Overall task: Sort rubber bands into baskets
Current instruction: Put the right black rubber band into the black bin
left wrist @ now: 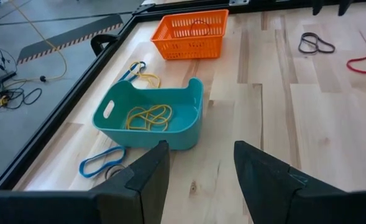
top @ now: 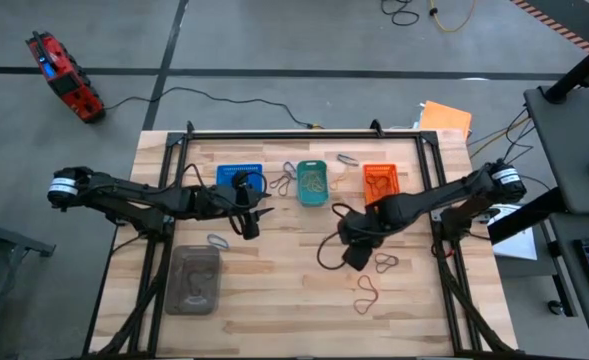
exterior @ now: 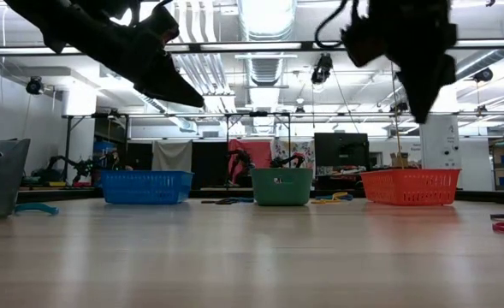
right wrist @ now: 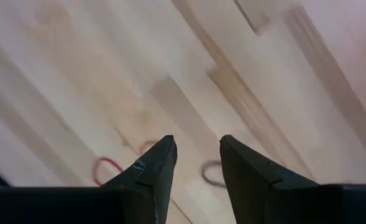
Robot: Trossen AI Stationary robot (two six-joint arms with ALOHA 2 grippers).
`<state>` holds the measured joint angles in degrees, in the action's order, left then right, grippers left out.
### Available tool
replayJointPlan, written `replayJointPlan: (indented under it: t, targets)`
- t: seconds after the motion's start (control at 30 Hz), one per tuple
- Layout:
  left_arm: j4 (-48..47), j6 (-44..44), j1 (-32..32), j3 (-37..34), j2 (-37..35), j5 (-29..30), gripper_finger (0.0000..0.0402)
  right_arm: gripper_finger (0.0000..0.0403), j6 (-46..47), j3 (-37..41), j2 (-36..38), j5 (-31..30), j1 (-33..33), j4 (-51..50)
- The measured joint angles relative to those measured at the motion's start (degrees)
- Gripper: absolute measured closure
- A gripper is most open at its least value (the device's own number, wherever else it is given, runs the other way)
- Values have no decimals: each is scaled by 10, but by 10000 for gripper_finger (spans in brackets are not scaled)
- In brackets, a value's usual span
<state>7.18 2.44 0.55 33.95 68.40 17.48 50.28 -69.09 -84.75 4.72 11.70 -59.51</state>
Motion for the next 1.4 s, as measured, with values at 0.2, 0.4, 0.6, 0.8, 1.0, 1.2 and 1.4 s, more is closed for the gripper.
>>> replayJointPlan:
  t: [0.2, 0.4, 0.6, 0.8, 1.0, 1.2, 1.4]
  targets:
    - [0, 0, 0, 0, 0, 0, 238, 282, 74, 41, 0, 0, 20, -4]
    - [0, 21, 0, 0, 0, 0, 238, 265, 105, 96, -1, -9, 28, 12]
    - [0, 42, 0, 0, 0, 0, 238, 238, 115, 139, -1, -17, 34, 80]
    - [-21, 73, 0, 0, -1, 28, 238, 223, 150, 163, -1, -14, 44, 83]
    - [-105, 78, 0, 0, -20, 29, 238, 220, 197, 169, -1, -7, 72, 86]
    - [-148, 87, 0, 0, -67, 30, 238, 220, 219, 182, -1, -18, 80, 97]
    - [-145, 101, 0, 0, -123, 32, 238, 220, 224, 209, -13, -14, 80, 157]
